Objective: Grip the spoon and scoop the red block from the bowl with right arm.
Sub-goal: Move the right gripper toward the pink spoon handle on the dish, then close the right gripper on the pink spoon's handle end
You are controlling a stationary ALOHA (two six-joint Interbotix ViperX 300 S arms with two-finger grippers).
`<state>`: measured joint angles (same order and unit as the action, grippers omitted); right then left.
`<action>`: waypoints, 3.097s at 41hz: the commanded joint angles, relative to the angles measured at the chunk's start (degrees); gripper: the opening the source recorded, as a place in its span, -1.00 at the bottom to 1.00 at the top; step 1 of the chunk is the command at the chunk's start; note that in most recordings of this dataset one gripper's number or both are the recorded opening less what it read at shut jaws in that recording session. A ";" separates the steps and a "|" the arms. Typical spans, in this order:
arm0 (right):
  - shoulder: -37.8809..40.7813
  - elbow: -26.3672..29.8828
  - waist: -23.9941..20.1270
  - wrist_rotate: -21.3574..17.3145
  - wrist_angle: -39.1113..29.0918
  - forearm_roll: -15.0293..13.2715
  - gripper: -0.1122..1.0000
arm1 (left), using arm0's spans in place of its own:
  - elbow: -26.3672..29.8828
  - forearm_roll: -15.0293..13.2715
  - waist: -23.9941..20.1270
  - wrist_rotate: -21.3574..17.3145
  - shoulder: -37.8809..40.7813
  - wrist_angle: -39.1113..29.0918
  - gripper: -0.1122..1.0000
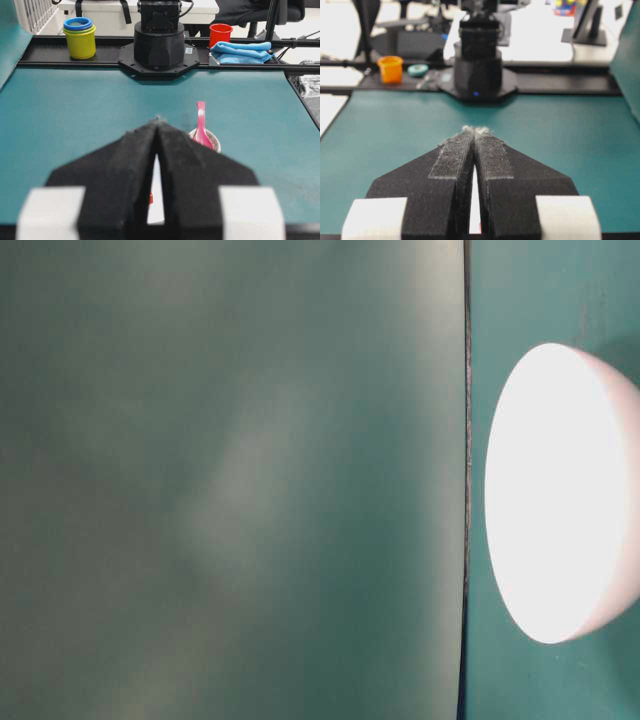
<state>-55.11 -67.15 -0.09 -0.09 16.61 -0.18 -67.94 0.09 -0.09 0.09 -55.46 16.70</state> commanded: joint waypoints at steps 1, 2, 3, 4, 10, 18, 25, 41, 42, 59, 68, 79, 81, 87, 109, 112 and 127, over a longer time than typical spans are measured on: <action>0.79 0.79 -0.09 -0.62 0.00 0.26 -0.81 | 2.20 0.70 0.18 -0.35 0.79 -2.81 -0.80; 2.55 1.49 -0.53 -0.97 -2.90 0.18 -0.81 | 2.81 0.70 0.18 -0.09 0.79 -4.75 -0.80; 3.34 1.85 -0.88 -1.05 -3.96 0.18 -0.80 | 2.90 0.70 0.18 -0.09 0.79 -4.66 -0.79; 3.78 2.02 -1.05 -1.05 -4.57 0.26 -0.80 | 3.16 0.70 0.18 -0.09 0.70 -4.48 -0.79; 6.68 3.78 -2.29 -1.05 -6.24 0.09 -0.80 | 3.78 0.70 0.18 -0.09 0.53 -4.22 -0.79; 7.82 4.83 -3.16 -1.05 -3.60 0.00 -0.80 | 3.78 0.70 0.18 0.70 0.79 -4.22 -0.79; 7.29 4.92 -3.52 -1.23 -2.55 0.00 -0.80 | 3.78 0.70 0.18 0.79 0.79 -4.22 -0.79; 5.89 5.36 -3.60 -5.98 -3.69 0.53 -0.01 | 3.87 0.70 0.18 0.79 0.44 -4.75 -0.79; 5.98 5.36 -3.60 -6.59 -3.96 0.53 0.09 | 3.87 0.70 0.18 0.79 0.44 -4.83 -0.79; 10.90 2.64 -4.13 -9.14 -2.37 0.97 0.13 | 3.87 0.70 0.18 1.76 0.09 -4.66 -0.79; 14.94 -3.69 -5.54 -9.14 15.38 7.12 0.13 | 3.87 0.62 0.18 2.37 0.09 -4.75 -0.79; 26.28 -10.63 -14.77 -9.05 34.45 18.98 0.13 | 3.87 0.62 0.18 2.46 0.09 -4.75 -0.79; 28.56 -11.07 -16.96 -9.05 35.86 21.27 0.13 | 3.87 0.70 0.18 2.46 0.09 -4.75 -0.79; 37.18 -11.78 -25.14 -9.05 42.01 29.62 0.13 | 3.78 0.70 0.18 2.46 0.09 -4.83 -0.79; 57.22 -8.00 -45.18 -8.79 48.34 52.12 0.13 | 3.78 0.70 0.18 2.55 0.09 -4.83 -0.79; 58.10 -8.00 -45.26 -8.44 48.25 52.21 0.13 | 3.78 0.70 0.18 2.55 0.09 -4.83 -0.79; 58.71 -8.35 -45.26 -3.34 45.70 53.53 0.12 | 3.78 0.62 0.18 3.60 0.35 -4.83 -0.79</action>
<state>3.96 -76.20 -45.00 -3.96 63.11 53.35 -65.65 0.62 0.00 3.34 -55.46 11.60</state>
